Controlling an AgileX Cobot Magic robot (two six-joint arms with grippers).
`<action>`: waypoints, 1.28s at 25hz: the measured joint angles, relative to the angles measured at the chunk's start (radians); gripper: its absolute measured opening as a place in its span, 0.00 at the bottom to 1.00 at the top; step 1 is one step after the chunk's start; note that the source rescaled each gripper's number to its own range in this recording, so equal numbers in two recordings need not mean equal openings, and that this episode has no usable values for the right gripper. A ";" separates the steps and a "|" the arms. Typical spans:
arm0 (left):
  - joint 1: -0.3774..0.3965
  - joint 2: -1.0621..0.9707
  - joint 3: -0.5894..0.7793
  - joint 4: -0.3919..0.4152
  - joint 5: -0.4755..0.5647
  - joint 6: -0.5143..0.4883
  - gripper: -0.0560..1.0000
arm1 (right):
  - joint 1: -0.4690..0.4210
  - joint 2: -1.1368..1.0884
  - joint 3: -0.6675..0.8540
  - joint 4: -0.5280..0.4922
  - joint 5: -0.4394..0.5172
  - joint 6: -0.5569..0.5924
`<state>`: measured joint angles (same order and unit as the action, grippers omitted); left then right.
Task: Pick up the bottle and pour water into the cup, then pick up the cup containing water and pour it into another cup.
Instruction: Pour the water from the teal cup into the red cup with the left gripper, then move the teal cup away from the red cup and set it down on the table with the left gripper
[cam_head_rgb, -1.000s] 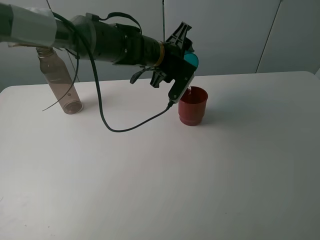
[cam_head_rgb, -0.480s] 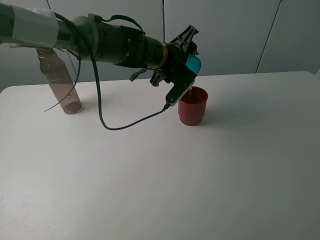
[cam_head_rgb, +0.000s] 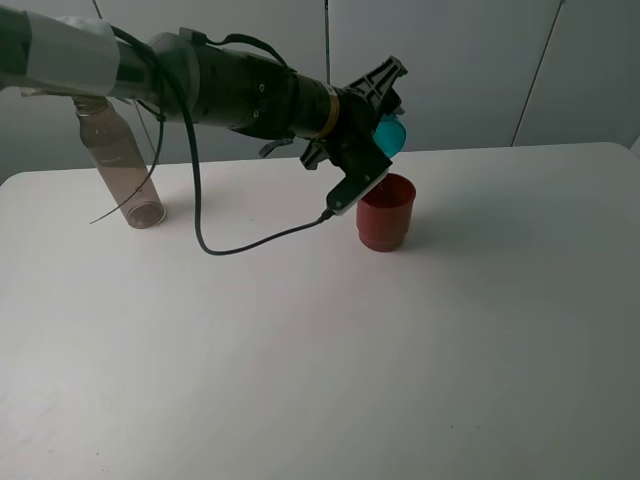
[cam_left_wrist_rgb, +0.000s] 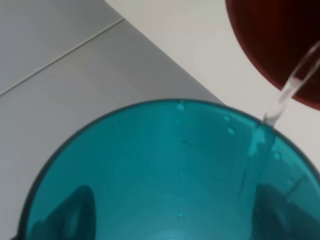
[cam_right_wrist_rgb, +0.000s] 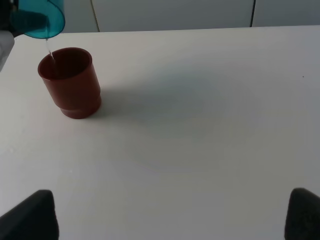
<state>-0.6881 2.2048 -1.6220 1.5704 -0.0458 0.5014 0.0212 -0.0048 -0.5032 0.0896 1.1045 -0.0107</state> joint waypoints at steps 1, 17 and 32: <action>-0.002 0.000 0.002 0.004 -0.002 -0.002 0.16 | 0.000 0.000 0.000 0.000 0.000 0.000; -0.015 0.000 0.012 0.018 -0.029 -0.080 0.16 | 0.000 0.000 0.000 0.000 0.000 0.000; 0.023 -0.014 0.013 -0.977 -0.030 -0.479 0.16 | 0.000 0.000 0.000 0.000 0.000 0.002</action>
<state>-0.6654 2.1905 -1.6086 0.5933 -0.0757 0.0229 0.0212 -0.0048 -0.5032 0.0896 1.1045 -0.0086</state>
